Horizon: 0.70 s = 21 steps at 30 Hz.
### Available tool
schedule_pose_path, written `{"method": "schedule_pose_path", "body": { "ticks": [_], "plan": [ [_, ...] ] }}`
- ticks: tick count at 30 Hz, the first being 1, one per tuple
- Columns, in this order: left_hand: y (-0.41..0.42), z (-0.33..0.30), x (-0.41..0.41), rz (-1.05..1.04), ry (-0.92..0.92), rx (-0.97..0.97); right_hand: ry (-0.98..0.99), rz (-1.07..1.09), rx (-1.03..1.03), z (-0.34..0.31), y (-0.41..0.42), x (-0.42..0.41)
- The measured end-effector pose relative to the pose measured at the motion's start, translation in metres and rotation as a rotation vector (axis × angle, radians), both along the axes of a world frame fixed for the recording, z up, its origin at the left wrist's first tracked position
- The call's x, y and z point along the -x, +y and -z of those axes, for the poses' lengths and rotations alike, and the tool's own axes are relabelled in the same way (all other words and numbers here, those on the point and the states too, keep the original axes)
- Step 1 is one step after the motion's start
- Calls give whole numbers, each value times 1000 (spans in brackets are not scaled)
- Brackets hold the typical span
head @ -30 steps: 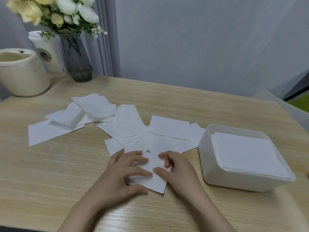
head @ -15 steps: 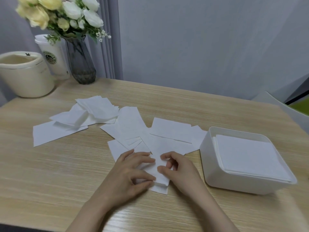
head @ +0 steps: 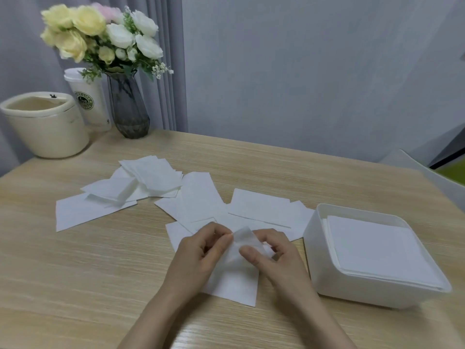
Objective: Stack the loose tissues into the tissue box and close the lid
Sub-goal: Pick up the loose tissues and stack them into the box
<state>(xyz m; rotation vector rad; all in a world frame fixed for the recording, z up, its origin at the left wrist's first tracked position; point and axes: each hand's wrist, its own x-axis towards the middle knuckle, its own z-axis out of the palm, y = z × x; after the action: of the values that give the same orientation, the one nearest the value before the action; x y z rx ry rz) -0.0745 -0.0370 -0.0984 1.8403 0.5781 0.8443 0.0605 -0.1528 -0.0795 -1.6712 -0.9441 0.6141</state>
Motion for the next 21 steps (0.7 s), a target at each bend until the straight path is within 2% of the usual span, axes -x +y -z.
{"method": "schedule_pose_path", "body": {
  "ticks": [4, 9, 14, 19, 21],
  "plan": [
    [3, -8, -6, -73, -93, 148, 236, -19, -67, -7, 1, -1],
    [6, -13, -13, -254, -230, 417, 254, -20, -82, -9, 6, 1],
    [8, -10, -15, -252, -169, 488, 314, 20, -91, -9, 12, 7],
    [11, -9, -14, -203, -153, 738, 402, 75, -84, -10, 17, 10],
    [15, -4, -14, -255, -130, 737, 375, 96, -82, -11, 19, 10]
  ]
}}
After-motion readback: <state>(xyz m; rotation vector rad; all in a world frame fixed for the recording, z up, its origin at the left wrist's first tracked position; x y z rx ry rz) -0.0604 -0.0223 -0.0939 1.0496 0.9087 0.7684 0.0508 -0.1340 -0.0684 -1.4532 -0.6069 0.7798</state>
